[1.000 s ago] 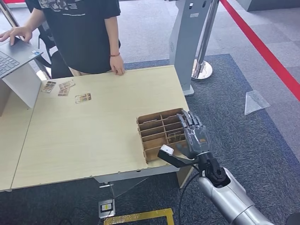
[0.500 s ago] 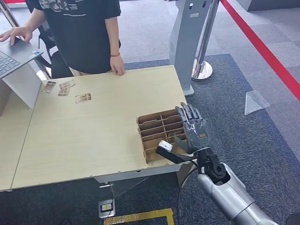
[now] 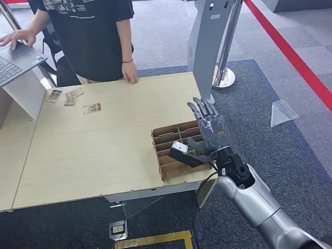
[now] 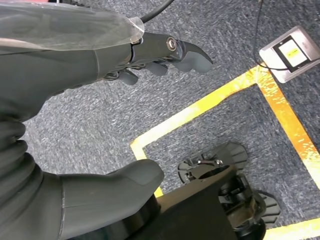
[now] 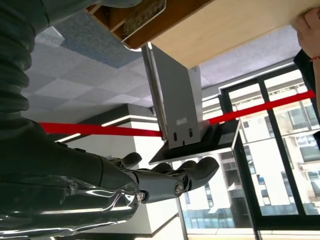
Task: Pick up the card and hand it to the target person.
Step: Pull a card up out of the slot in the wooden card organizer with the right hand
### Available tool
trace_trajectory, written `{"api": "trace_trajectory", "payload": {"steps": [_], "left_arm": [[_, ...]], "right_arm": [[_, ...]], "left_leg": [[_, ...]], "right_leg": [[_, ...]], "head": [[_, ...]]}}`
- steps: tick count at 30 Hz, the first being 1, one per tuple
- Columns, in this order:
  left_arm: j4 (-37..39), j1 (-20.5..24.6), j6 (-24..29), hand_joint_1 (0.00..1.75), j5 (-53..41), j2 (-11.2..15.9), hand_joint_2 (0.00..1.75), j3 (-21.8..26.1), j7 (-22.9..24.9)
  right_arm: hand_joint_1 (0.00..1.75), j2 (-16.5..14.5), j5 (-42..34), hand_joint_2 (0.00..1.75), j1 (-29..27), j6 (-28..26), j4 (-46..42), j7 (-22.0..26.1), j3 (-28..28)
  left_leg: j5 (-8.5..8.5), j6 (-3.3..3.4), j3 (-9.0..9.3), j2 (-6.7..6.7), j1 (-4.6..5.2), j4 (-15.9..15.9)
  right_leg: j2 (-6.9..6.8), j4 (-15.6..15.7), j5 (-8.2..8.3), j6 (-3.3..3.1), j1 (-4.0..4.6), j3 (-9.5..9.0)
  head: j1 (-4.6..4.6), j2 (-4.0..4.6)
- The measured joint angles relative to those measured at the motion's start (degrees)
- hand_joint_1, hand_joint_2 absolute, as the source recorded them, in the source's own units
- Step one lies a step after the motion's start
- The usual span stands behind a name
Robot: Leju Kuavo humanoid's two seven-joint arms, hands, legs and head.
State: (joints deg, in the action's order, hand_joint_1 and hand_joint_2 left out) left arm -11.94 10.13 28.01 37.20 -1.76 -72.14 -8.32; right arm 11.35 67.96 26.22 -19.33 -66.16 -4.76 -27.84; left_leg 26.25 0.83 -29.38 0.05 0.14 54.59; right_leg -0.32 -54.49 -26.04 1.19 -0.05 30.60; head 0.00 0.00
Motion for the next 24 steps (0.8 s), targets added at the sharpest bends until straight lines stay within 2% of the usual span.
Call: {"api": "trace_trajectory", "payload": {"steps": [20,24], "left_arm": [[0.10,0.18,0.04,0.00,0.01,0.03,1.75,0.30,-0.25],[0.12,0.06,-0.02,0.00,-0.01,0.06,1.75,0.26,-0.13]], "right_arm": [[0.00,0.52,-4.36,1.75,4.09,-3.77,15.65,5.46,-1.22],[0.09,0.41,-4.17,1.75,4.37,-4.12,16.27,5.31,-1.40]], "left_leg": [[-0.02,-0.02,0.00,0.06,0.00,-0.02],[0.01,0.00,0.02,0.06,0.01,-0.01]], "right_leg": [[-0.06,0.03,0.01,0.00,0.00,-0.02],[-0.07,0.02,-0.03,0.00,-0.01,-0.03]], "head": [[0.00,0.00],[0.00,0.00]]}}
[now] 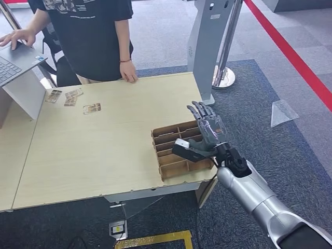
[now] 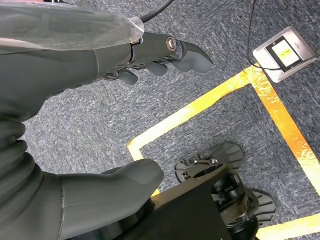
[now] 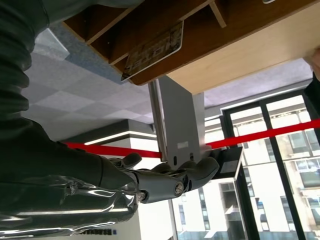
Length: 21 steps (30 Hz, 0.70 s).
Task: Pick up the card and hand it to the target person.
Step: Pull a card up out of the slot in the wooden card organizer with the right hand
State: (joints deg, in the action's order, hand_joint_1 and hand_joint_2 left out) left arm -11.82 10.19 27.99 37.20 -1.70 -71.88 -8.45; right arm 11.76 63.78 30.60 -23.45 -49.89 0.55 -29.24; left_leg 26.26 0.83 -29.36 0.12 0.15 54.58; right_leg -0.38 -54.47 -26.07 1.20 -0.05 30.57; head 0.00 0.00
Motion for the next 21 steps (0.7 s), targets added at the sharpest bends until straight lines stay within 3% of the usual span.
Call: {"api": "trace_trajectory", "payload": {"steps": [3,4,7,8,13,21], "left_arm": [[-0.03,-0.03,0.02,0.00,0.02,-0.06,1.75,0.06,-0.04],[-0.04,-0.02,0.04,0.00,0.02,-0.10,1.75,0.08,-0.05],[-0.06,0.04,0.10,0.00,0.04,-0.17,1.75,0.10,-0.06],[-0.06,0.05,0.11,0.00,0.06,-0.18,1.75,0.13,-0.05],[-0.04,-0.10,0.18,0.00,0.09,-0.26,1.75,0.15,-0.05],[-0.03,-0.07,0.40,0.00,0.28,-0.37,1.75,0.45,-0.40]], "right_arm": [[0.43,-0.20,0.03,1.75,0.23,-0.61,0.71,-0.16,-0.23],[0.62,-0.25,0.00,1.75,0.24,-0.80,0.82,-0.16,-0.26],[1.40,-0.31,0.01,1.75,0.20,-0.97,0.84,-0.17,-0.32],[1.59,-0.32,0.01,1.75,0.20,-1.00,0.84,-0.18,-0.32],[1.75,-0.47,0.09,1.75,0.26,-1.01,0.96,-0.10,-0.60],[1.75,0.22,-0.29,1.75,0.61,-1.56,0.62,-0.35,-1.24]], "left_leg": [[0.00,-0.01,0.01,-0.01,0.00,-0.01],[0.00,0.00,0.00,-0.01,0.00,0.01],[0.01,0.01,-0.01,0.01,0.00,0.02],[0.00,0.01,-0.02,0.01,0.00,0.02],[-0.01,-0.02,-0.03,-0.04,0.00,0.01],[-0.01,-0.04,-0.03,-0.02,0.01,-0.01]], "right_leg": [[0.01,0.00,0.01,0.00,0.00,0.00],[0.01,0.00,0.00,0.00,0.00,0.00],[-0.01,-0.02,-0.01,0.00,0.00,0.00],[-0.01,-0.02,-0.01,0.00,0.00,0.01],[0.04,-0.02,0.02,-0.01,-0.01,0.05],[0.03,-0.01,0.02,-0.01,-0.01,0.04]], "head": [[0.00,0.00],[0.00,0.00],[0.00,0.00],[0.00,0.00],[0.00,0.00],[0.00,0.00]]}}
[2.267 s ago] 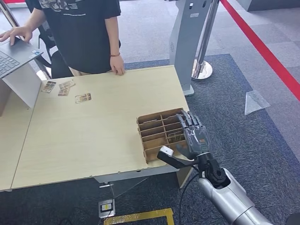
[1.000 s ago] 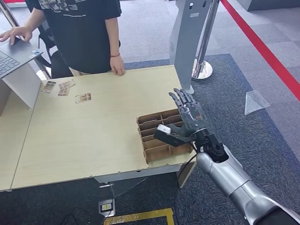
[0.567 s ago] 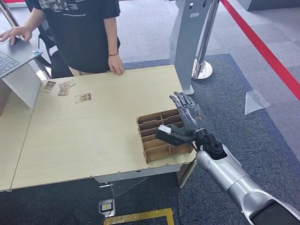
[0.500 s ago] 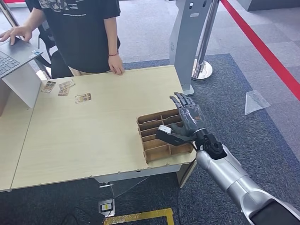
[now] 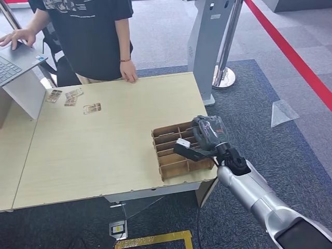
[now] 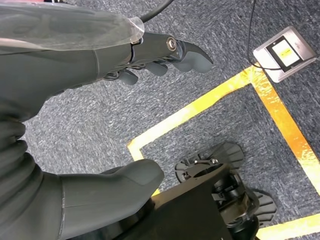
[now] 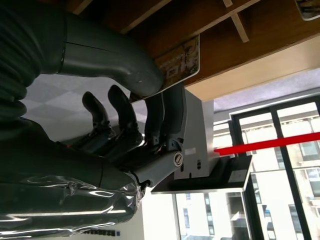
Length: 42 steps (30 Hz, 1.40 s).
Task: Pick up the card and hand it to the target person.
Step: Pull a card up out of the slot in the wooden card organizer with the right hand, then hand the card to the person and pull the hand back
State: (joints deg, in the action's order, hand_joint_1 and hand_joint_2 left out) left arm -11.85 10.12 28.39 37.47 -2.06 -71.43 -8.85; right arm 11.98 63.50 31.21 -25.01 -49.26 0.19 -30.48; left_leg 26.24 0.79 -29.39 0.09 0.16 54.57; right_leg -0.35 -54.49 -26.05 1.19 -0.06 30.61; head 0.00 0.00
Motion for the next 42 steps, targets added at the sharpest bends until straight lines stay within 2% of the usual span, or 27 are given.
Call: {"api": "trace_trajectory", "payload": {"steps": [10,14,21,26,30,33,36,42], "left_arm": [[0.08,0.35,-0.61,0.00,-0.45,-0.11,1.75,-0.43,0.35],[0.09,0.12,-0.62,0.00,-0.51,-0.08,1.75,-0.47,0.53],[0.09,-0.05,-0.50,0.00,-0.35,0.17,1.75,-0.28,0.48],[0.10,0.02,-0.51,0.00,-0.35,0.22,1.75,-0.23,0.35],[0.11,0.26,-0.58,0.00,-0.22,-0.12,1.75,0.03,0.26],[0.13,0.30,-0.55,0.00,-0.41,-0.32,1.75,-0.07,0.37],[0.17,0.38,-0.69,0.00,-0.81,-0.53,1.75,-0.47,0.73],[0.20,0.63,-0.80,0.00,-1.37,-0.95,1.75,-1.00,1.73]], "right_arm": [[1.75,2.02,1.90,1.75,0.92,1.40,-4.34,-1.27,-1.34],[1.74,4.10,3.94,1.75,1.73,3.98,-12.05,-3.43,-1.49],[1.75,6.95,6.34,1.75,4.11,12.32,-26.29,-6.38,-1.22],[1.75,7.33,6.57,1.75,5.29,15.31,-30.01,-6.97,-1.38],[1.75,5.43,8.15,1.75,7.57,16.57,-33.62,-9.28,-3.09],[1.75,3.74,8.38,1.75,7.78,12.23,-31.19,-10.84,-2.88],[1.75,1.91,9.68,1.75,7.35,4.61,-27.14,-12.74,-2.05],[1.75,-3.90,13.42,1.75,7.87,-10.51,-15.12,-15.13,-1.16]], "left_leg": [[0.02,0.05,-0.08,0.06,0.01,0.10],[0.03,0.05,-0.14,0.04,0.04,0.16],[0.08,0.03,-0.25,-0.05,0.08,0.28],[0.06,0.04,-0.19,-0.02,0.06,0.21],[0.04,0.04,-0.16,-0.06,0.06,0.18],[0.04,0.04,-0.10,-0.07,0.04,0.15],[0.03,0.05,-0.04,-0.04,0.02,0.11],[0.02,0.05,0.05,-0.12,0.00,0.03]], "right_leg": [[-0.07,-0.07,-0.03,0.01,0.00,0.06],[-0.04,-0.15,-0.05,0.01,-0.04,0.15],[0.05,-0.29,-0.08,0.01,-0.07,0.30],[0.02,-0.21,-0.06,0.01,-0.05,0.22],[0.05,-0.20,-0.04,-0.01,-0.06,0.21],[0.07,-0.16,-0.03,-0.01,-0.04,0.15],[0.03,-0.10,-0.02,0.00,-0.02,0.06],[0.11,-0.01,0.02,-0.01,0.01,-0.05]], "head": [[0.00,0.00],[0.00,0.00],[0.00,0.00],[0.00,0.00],[0.00,0.00],[0.00,0.00],[0.00,0.00],[0.00,0.00]]}}
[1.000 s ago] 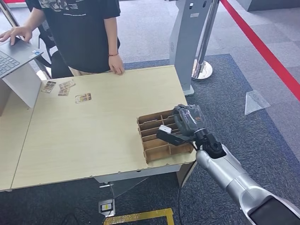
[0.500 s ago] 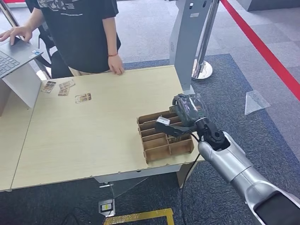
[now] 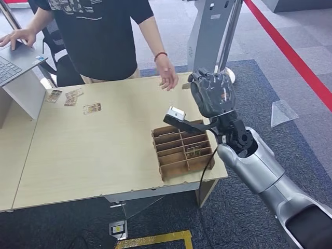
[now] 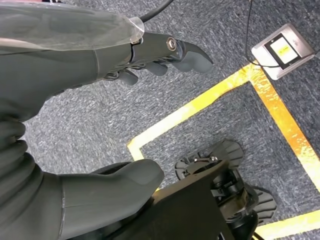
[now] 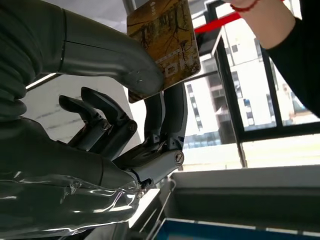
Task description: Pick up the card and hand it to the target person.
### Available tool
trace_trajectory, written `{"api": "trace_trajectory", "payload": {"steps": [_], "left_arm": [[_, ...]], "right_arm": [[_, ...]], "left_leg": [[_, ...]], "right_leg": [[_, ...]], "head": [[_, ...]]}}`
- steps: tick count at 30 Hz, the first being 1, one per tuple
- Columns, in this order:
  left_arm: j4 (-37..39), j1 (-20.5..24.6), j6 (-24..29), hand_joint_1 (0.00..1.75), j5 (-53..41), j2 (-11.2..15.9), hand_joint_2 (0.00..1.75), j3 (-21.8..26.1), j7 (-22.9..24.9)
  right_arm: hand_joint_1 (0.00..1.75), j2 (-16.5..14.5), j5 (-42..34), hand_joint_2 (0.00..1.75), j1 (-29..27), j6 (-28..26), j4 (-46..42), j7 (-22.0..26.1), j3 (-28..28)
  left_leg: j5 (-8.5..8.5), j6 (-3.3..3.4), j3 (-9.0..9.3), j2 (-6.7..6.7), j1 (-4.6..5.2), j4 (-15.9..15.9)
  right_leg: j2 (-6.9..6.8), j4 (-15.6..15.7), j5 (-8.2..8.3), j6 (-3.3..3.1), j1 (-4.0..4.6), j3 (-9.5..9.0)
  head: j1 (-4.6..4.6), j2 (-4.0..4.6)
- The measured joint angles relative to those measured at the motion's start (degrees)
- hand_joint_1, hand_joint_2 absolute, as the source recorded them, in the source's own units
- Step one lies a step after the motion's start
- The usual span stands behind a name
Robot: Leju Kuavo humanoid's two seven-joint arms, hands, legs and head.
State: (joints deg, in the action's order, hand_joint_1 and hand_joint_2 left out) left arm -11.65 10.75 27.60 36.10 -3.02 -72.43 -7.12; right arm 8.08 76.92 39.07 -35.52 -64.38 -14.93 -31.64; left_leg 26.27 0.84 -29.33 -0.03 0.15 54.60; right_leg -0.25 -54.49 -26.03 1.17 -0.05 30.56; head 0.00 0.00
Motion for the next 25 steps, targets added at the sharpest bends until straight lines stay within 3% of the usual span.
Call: {"api": "trace_trajectory", "payload": {"steps": [3,7,15,16,19,20,25], "left_arm": [[0.04,-0.14,0.28,0.00,0.21,-0.09,1.75,0.17,0.33],[0.09,-0.70,0.93,0.00,0.93,-0.05,1.75,0.90,0.15],[0.20,-1.84,1.86,0.00,2.21,-0.01,1.75,2.13,-0.14],[0.21,-1.95,1.92,0.00,2.30,-0.01,1.75,2.20,-0.15],[0.21,-2.15,2.07,0.00,2.58,0.05,1.75,2.40,-0.17],[0.21,-2.20,2.13,0.00,2.69,0.09,1.75,2.50,-0.17],[0.17,-2.45,2.41,0.00,3.16,0.41,1.75,2.97,-0.51]], "right_arm": [[1.75,-2.91,1.25,1.75,1.70,-3.87,5.49,-0.57,-0.66],[1.75,-5.75,1.19,1.75,3.20,-4.48,8.23,-0.33,-1.53],[1.75,-8.33,1.53,1.75,4.31,-4.48,12.12,0.74,-1.65],[1.57,-8.52,1.03,1.75,4.48,-4.48,12.87,1.14,-1.64],[0.26,-8.99,-0.81,1.75,5.24,-4.48,15.19,2.38,-1.77],[0.00,-9.01,-1.13,1.75,5.37,-4.45,15.43,2.53,-1.86],[0.00,-7.63,-2.43,1.75,3.73,-1.63,8.62,2.03,-2.45]], "left_leg": [[0.00,-0.02,0.04,-0.13,0.00,-0.04],[0.00,-0.05,0.01,-0.22,0.01,-0.04],[0.01,-0.04,0.01,-0.15,-0.01,-0.03],[0.02,-0.01,0.00,-0.09,-0.01,-0.01],[0.01,-0.02,0.01,-0.10,-0.01,-0.03],[0.00,-0.03,0.00,-0.13,-0.01,-0.03],[0.00,-0.02,-0.05,0.00,-0.01,0.01]], "right_leg": [[0.13,0.01,0.04,-0.01,0.00,0.00],[0.22,-0.05,0.05,-0.03,-0.01,0.07],[0.15,-0.09,0.01,-0.01,-0.01,0.06],[0.08,-0.10,-0.01,0.00,-0.01,0.04],[0.10,-0.08,0.00,0.01,0.00,0.03],[0.13,-0.07,0.02,0.00,0.00,0.04],[0.00,-0.08,-0.01,0.00,0.00,0.05]], "head": [[0.00,0.00],[0.00,0.00],[0.00,0.00],[0.00,0.00],[0.00,0.00],[0.00,0.00],[0.00,0.00]]}}
